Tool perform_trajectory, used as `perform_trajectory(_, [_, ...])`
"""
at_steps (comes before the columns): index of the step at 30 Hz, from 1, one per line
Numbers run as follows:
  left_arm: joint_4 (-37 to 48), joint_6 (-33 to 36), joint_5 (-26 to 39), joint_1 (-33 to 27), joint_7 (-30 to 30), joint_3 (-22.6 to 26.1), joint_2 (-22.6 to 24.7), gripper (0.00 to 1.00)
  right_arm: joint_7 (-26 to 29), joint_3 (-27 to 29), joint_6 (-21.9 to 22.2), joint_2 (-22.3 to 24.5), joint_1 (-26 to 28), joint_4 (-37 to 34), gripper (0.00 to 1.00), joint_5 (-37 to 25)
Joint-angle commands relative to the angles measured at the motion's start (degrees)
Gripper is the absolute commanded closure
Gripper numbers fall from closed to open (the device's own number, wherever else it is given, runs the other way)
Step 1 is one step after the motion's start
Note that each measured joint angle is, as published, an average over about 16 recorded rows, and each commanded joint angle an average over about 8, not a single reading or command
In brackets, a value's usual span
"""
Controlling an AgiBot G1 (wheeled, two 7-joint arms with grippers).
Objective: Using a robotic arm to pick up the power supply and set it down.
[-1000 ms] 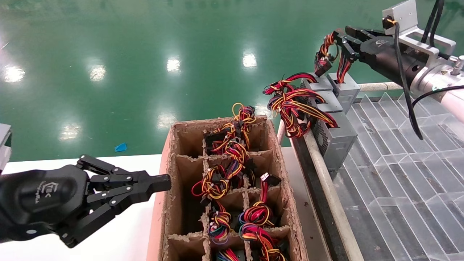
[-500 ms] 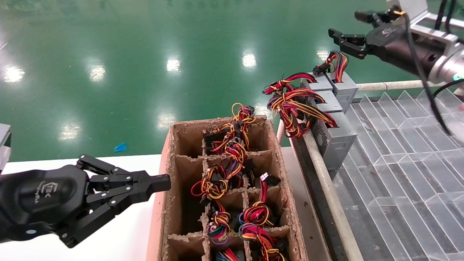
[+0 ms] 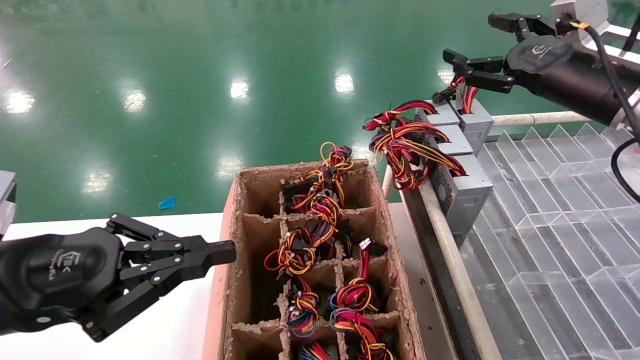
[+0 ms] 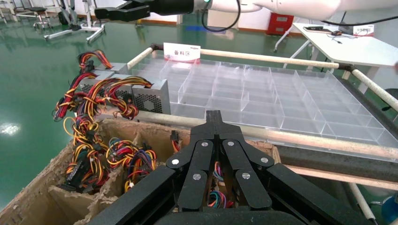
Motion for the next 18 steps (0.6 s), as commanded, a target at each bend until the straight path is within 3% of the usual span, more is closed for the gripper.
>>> perform_trajectory(1, [0.0, 0.0, 0.0, 0.0, 0.0, 0.0, 0.0, 1.0, 1.4, 0.2, -1.0, 0.7, -1.4, 2.3, 0.0, 0.7])
perform_trajectory(2, [0.0, 0.0, 0.0, 0.0, 0.0, 0.0, 0.0, 0.97, 2.1, 0.3, -1.5, 1.1, -2.2, 3.6, 0.0, 1.0])
perform_trajectory(3, [0.0, 0.0, 0.0, 0.0, 0.0, 0.0, 0.0, 0.87, 2.8, 0.4, -2.0, 1.5, -2.9, 4.8, 0.0, 1.4])
perform_trajectory(10, [0.0, 0.0, 0.0, 0.0, 0.0, 0.0, 0.0, 0.02, 7.7, 1.0, -5.4, 4.1, -8.0, 13.0, 0.0, 3.7])
perform_trajectory(18, [0.0, 0.0, 0.0, 0.0, 0.0, 0.0, 0.0, 0.0, 13.3, 1.7, -9.3, 7.0, -13.8, 22.5, 0.0, 6.4])
